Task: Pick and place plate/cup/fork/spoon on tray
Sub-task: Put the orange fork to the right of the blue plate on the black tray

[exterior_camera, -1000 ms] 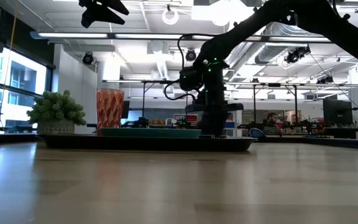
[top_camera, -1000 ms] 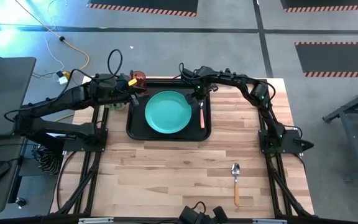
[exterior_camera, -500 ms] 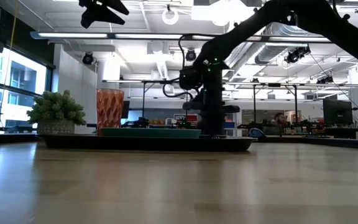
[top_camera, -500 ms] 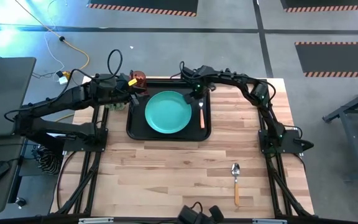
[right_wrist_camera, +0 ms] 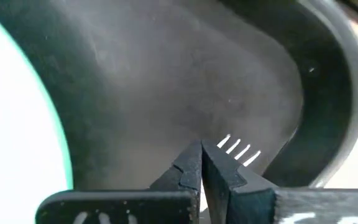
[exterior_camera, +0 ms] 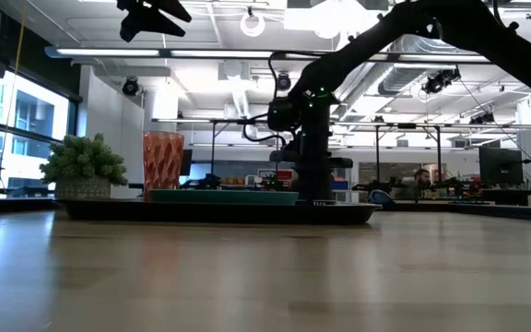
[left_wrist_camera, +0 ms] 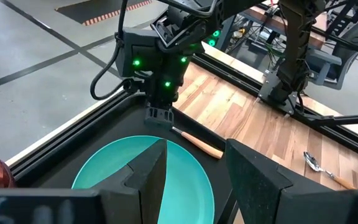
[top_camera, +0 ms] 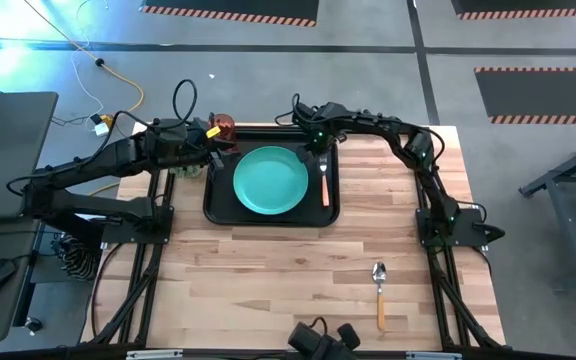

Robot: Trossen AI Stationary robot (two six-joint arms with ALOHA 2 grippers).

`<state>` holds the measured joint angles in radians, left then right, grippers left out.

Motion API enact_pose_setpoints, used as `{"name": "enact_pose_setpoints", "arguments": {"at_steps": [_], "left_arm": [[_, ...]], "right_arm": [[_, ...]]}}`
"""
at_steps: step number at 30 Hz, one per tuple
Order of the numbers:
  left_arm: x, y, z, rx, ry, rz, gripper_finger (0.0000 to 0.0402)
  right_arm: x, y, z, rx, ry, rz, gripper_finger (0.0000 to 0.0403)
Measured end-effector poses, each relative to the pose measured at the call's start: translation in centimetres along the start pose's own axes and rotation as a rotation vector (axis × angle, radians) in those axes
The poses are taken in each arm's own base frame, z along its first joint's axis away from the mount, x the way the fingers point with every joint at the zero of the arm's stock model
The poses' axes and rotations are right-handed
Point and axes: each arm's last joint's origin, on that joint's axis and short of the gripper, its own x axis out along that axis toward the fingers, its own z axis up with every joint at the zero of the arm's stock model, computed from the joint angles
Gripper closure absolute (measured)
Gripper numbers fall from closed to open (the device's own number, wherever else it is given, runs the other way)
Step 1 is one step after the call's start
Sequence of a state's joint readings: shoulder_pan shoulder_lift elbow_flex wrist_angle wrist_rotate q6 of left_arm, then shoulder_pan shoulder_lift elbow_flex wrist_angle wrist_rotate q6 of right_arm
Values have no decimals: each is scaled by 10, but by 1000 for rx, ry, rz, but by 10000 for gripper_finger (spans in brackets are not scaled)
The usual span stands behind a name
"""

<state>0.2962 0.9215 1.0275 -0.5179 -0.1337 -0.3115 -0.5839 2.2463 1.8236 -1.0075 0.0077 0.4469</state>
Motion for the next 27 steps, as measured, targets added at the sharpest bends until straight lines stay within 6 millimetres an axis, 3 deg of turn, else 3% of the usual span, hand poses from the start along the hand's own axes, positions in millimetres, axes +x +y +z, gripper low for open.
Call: {"name": "enact_pose_setpoints", "arguments": {"at_steps": [27], "left_arm": [[0, 0, 0, 0, -2, 2, 245]], "right_arm": [[5, -6, 1, 12, 0, -7, 403]]}}
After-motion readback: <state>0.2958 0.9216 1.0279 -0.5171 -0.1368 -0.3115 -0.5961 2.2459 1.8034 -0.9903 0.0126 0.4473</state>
